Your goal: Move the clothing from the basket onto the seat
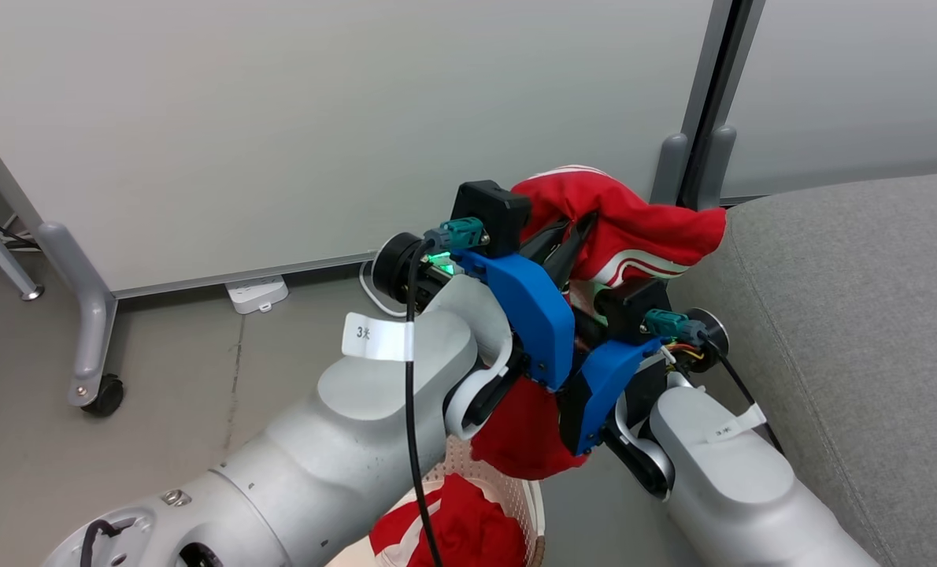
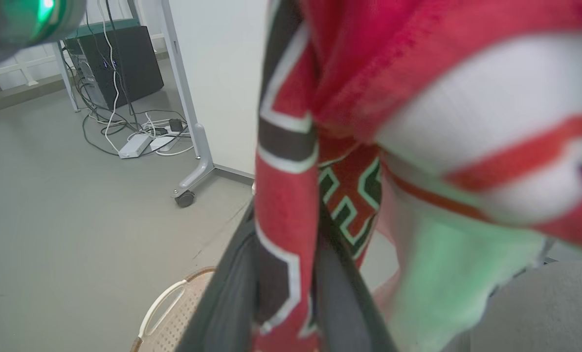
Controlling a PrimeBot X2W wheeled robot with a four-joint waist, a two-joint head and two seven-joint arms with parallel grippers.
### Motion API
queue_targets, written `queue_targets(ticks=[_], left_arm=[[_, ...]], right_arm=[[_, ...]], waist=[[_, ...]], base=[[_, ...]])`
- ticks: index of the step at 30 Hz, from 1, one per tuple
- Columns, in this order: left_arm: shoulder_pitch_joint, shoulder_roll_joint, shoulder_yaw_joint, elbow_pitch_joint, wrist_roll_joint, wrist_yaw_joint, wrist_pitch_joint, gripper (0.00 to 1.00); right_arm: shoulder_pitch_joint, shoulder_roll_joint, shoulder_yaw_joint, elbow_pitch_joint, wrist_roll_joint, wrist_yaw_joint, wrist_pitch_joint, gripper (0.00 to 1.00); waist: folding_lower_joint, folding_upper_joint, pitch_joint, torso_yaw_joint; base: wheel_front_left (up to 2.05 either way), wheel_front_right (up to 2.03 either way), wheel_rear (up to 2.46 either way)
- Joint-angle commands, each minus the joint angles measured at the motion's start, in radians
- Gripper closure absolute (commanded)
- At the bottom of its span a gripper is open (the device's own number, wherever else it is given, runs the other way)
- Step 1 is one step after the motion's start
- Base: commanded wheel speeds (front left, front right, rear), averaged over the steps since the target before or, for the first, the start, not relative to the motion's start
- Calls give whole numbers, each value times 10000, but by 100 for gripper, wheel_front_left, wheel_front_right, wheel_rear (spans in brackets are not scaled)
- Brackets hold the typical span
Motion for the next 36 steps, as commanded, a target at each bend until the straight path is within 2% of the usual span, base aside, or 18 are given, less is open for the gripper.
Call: queue_targets(ticks=[1, 21, 22, 23, 24, 28, 30, 36], left_arm=[[-172, 2, -4, 14, -62, 55, -84, 100], [-375, 4, -334, 522, -548, 48, -459, 100], [-383, 4, -339, 514, -543, -4, -516, 83], [-366, 2, -347, 490, -553, -98, -592, 31], [-319, 2, -339, 510, -572, -163, -699, 0], [37, 28, -46, 834, -337, -392, -1127, 0], [264, 227, 315, 901, -21, -505, -1210, 0], [2223, 1099, 2860, -598, 2212, -652, -1217, 0]], right_arm=[[-166, -29, 85, 88, 112, 4, -102, 100], [-731, -29, 1102, 1237, 1053, 4, -877, 100], [-749, -29, 1132, 1262, 1072, 4, -903, 100], [-776, -29, 1156, 1285, 1090, 4, -928, 100], [-791, -29, 1169, 1295, 1098, 4, -920, 100], [-853, -29, 1118, 1303, 996, 4, -1051, 100], [-860, -29, 1058, 1274, 934, 4, -1089, 100], [-770, -21, 716, 1098, 664, 5, -1165, 100]], waist=[[-1, 0, -3, 3], [-1, 0, -124, -175], [-1, 0, -126, -174], [-1, 0, -123, -173], [-1, 0, -118, -176], [-1, 0, -99, -196], [-1, 0, -87, -211], [-1, 0, -31, -256]], base=[[0, 0, 0], [0, 0, 0], [0, 0, 0], [0, 0, 0], [0, 0, 0], [0, 0, 0], [0, 0, 0], [0, 0, 0]])
